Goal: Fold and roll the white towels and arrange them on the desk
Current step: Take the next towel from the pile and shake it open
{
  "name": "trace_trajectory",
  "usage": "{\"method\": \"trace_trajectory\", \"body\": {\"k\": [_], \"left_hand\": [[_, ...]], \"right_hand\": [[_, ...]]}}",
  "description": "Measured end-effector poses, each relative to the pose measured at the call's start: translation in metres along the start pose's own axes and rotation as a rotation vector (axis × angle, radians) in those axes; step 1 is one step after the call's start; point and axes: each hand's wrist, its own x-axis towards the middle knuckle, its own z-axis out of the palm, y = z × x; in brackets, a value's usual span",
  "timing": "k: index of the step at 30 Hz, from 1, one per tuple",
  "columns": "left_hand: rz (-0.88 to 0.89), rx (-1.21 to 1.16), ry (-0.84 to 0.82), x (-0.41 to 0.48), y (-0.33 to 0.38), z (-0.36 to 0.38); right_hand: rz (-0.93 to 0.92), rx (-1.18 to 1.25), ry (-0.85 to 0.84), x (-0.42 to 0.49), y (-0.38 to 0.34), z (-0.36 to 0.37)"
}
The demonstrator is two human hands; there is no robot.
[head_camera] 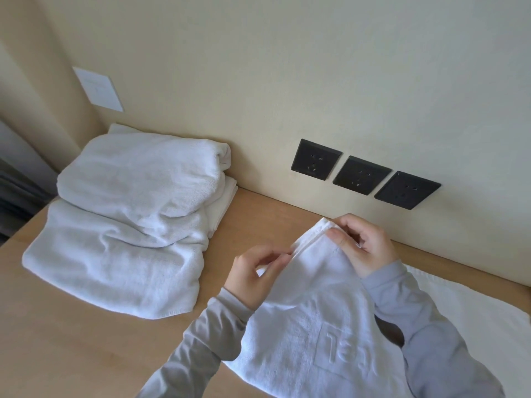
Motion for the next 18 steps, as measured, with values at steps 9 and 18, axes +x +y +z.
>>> {"method": "trace_trajectory", "body": {"k": [9,18], "left_hand": [[0.014,0.352,-0.031,-0.017,-0.023,-0.017],[-0.273,0.379,-0.243,-0.036,-0.055,-0.059]], "right_hand": [[0.034,0.092,0.145,0.001,0.0,-0.01],[0.027,0.095,0.22,0.012,0.01,-0.023]]}}
